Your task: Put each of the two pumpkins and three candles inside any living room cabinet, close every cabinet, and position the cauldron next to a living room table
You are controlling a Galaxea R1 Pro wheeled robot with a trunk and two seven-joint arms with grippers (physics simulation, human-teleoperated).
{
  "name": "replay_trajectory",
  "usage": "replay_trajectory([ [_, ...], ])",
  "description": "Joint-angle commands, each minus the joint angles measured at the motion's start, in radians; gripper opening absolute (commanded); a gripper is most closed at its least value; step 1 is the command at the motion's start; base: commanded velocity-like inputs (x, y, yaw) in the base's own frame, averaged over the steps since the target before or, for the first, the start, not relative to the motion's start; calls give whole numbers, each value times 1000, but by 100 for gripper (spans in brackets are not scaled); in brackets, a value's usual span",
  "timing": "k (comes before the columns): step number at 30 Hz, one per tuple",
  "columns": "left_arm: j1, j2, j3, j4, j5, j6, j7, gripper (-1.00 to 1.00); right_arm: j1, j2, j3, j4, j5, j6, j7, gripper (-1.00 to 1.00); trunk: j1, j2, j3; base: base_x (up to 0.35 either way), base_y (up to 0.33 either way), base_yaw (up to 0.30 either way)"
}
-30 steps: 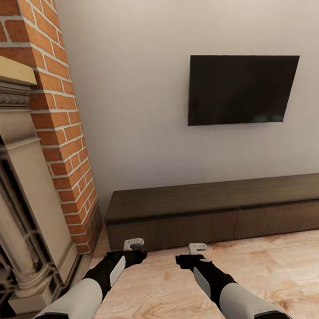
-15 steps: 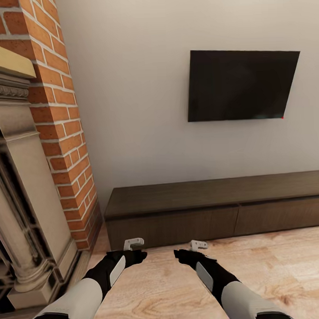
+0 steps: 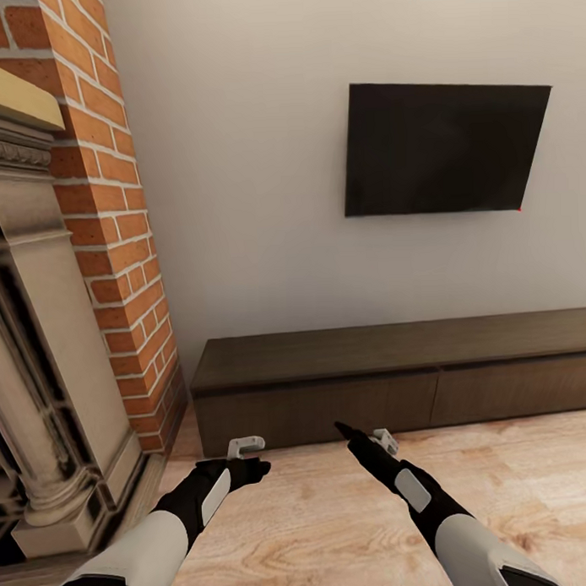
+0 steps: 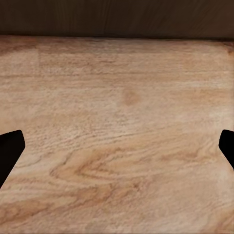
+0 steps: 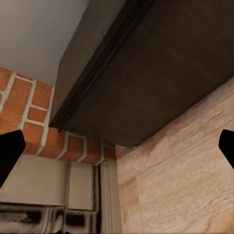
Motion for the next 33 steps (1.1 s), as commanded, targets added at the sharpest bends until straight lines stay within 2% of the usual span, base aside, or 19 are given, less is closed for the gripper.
replay_trajectory([
  [1, 0, 0, -3, -6, 10, 6, 1, 100, 0, -1, -8, -1, -13, 11, 8, 100, 4, -8, -4, 0, 0, 0],
  [6, 0, 0, -3, -52, 10, 11, 1, 100, 1, -13, -18, 4, -24, 12, 100, 100, 4, -8, -4, 0, 0, 0],
  [11, 1, 0, -3, -112, 10, 10, 1, 100, 14, -24, -21, 8, -27, 14, 161, 100, 4, -8, -4, 4, 0, 0],
  [16, 2, 0, -5, -139, 11, 8, 2, 100, 22, -26, -22, 10, -27, 14, 171, 100, 4, -8, -4, 132, 0, 0],
  [24, 10, 0, -9, -150, 10, 7, 0, 100, 24, -33, -28, 35, -28, 16, 167, 100, 4, -8, -4, 300, 0, 0],
  [26, 11, 1, -10, -151, 10, 6, 0, 100, 24, -38, -47, 43, -28, 16, 166, 100, 4, -8, -4, 328, 0, 0],
  [27, 11, 1, -10, -151, 10, 6, -3, 100, 24, -40, -72, 46, -28, 16, 166, 100, 4, -8, -4, 259, 0, 0],
  [31, 11, 1, -11, -152, 10, 6, -17, 100, 24, -43, -131, 51, -26, 18, 165, 100, 4, -8, -4, 137, 0, 0],
  [33, 11, 0, -11, -151, 10, 6, -21, 100, 24, -45, -143, 52, -26, 19, 165, 100, 4, -8, -4, 39, 0, 0],
])
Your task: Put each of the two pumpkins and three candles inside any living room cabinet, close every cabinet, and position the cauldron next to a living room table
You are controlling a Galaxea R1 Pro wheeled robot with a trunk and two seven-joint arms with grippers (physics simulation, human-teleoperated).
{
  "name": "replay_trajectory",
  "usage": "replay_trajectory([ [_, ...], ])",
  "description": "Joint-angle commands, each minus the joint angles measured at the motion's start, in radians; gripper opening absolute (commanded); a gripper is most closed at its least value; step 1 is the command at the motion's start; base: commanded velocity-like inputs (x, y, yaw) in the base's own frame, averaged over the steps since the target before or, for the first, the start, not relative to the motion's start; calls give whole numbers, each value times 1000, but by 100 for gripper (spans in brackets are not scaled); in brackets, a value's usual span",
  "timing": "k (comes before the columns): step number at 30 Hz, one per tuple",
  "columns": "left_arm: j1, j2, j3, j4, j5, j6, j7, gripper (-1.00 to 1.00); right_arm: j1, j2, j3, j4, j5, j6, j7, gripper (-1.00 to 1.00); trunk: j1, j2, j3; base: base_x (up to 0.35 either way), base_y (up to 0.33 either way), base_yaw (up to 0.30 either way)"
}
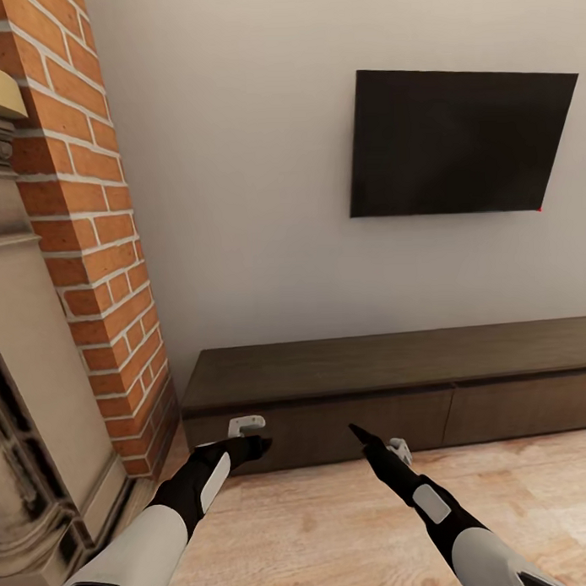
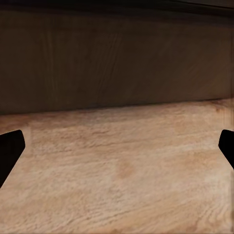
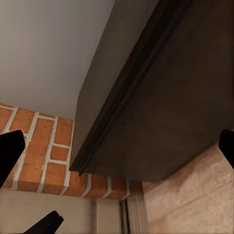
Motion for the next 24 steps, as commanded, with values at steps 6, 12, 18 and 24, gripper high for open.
replay_trajectory([
  [6, 0, 1, -2, -2, 10, 7, -5, 100, 0, -4, -15, 3, -10, 10, 3, 100, 0, 0, -1, 12, 0, 0],
  [12, 0, 1, -1, -2, 10, 7, -29, 100, 0, -10, -17, 18, -10, 10, 9, 100, 15, -28, -14, 2, 0, 0],
  [18, 0, 1, 0, -2, 10, 7, -36, 100, 0, -12, -18, 21, -10, 10, 11, 100, 31, -57, -34, 0, 0, 0],
  [24, 0, 2, 1, -11, 10, 12, -50, 100, 0, -16, -33, 19, -26, 92, 13, 100, 32, -57, -42, 0, 0, 0],
])
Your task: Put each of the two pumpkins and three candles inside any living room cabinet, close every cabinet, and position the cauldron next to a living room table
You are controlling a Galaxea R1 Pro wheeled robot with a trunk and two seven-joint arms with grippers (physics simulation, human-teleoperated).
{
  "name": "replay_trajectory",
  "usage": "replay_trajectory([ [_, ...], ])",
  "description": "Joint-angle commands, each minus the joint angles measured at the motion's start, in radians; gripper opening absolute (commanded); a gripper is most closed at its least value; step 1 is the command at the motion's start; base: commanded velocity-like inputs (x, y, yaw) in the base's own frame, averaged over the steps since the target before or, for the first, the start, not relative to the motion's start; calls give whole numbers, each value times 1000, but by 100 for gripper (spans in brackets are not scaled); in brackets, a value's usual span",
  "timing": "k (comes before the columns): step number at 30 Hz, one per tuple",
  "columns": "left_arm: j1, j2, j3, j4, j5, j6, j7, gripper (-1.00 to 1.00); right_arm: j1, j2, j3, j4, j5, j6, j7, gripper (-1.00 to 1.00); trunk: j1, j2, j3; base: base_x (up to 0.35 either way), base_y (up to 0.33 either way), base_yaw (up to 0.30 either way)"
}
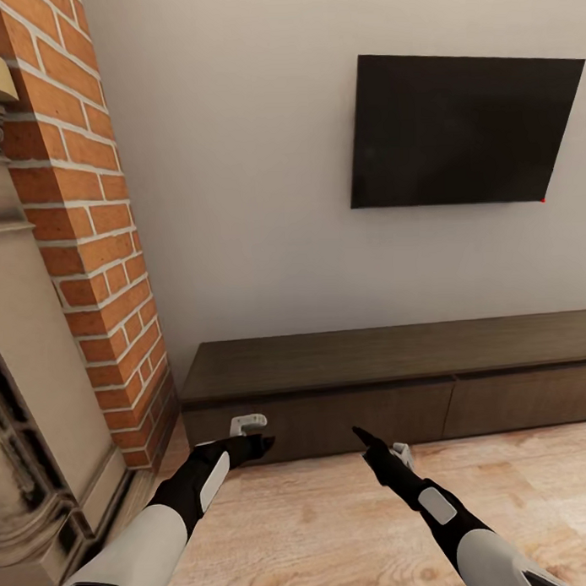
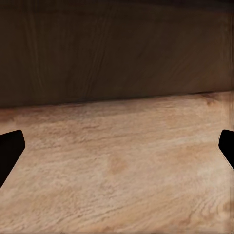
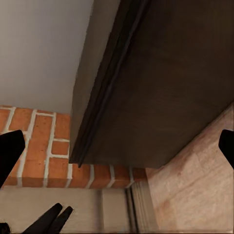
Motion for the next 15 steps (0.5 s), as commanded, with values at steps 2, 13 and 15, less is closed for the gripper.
replay_trajectory([
  [2, 9, 1, -2, -30, 11, 12, -9, 100, -1, -4, -15, -7, -23, 58, 1, 100, 0, 0, -1, 0, 0, 0],
  [13, 230, 1, 3, -697, 10, 339, -24, 100, -3, -36, -30, -16, -60, 113, -7, 100, 0, -1, -5, 0, 0, 0],
  [15, 244, 2, 4, -815, 9, 462, -21, 100, -4, -38, -31, -15, -60, 114, -10, 100, 1, -1, -13, 0, 0, 0],
])
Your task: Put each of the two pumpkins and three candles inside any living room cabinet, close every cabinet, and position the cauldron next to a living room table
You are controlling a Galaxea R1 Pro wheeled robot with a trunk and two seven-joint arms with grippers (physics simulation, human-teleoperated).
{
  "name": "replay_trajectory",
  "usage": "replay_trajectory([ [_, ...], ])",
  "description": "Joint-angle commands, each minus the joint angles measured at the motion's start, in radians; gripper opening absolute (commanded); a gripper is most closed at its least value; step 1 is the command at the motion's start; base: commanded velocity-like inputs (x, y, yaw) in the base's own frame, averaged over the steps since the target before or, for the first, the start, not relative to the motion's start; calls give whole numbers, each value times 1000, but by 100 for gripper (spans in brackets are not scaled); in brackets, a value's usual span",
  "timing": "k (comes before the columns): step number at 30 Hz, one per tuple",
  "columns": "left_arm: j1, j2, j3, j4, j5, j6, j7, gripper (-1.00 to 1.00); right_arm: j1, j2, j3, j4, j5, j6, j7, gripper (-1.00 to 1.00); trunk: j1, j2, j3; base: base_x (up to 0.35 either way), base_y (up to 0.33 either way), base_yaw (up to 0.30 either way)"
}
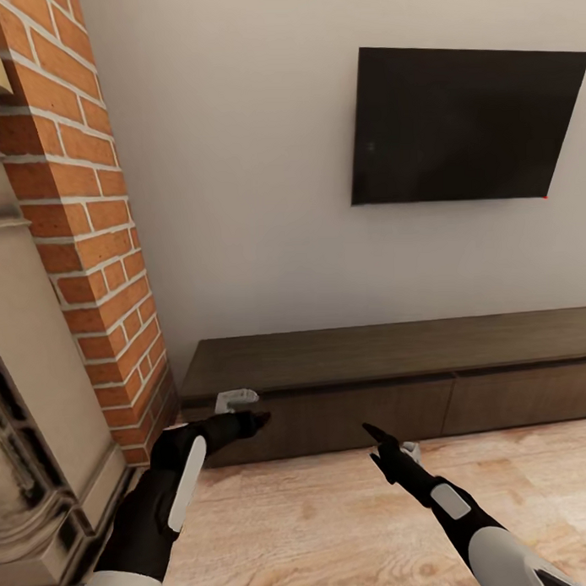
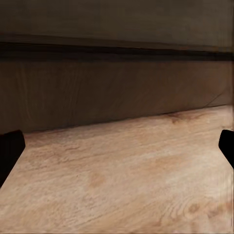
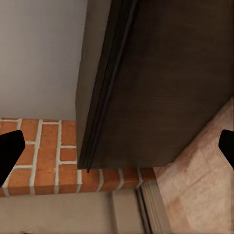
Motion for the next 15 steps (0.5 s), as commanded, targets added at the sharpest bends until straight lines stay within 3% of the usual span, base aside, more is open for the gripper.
replay_trajectory([
  [1, 5, 0, 1, -64, 5, 95, 2, 100, -2, -1, -3, 0, -7, 9, -1, 100, 0, -1, -5, 0, 0, 0],
  [2, 8, 0, -2, -110, 5, 165, 2, 100, -3, -2, -4, 0, -7, 8, -6, 100, 0, -1, -5, 0, 0, 0],
  [5, 11, 0, -9, -165, 0, 244, 0, 100, -5, -8, -5, 1, -7, 7, -16, 100, 0, -1, -5, 0, 0, 0],
  [10, 11, 0, -18, -187, 4, 244, -9, 100, -6, -22, -5, 2, -8, 6, -21, 100, 0, -1, -5, 0, 0, 0],
  [15, 12, 0, -123, -184, 77, 244, -21, 100, -7, -26, -38, 1, -24, 2, -22, 100, 1, -1, -9, 0, 0, 0],
])
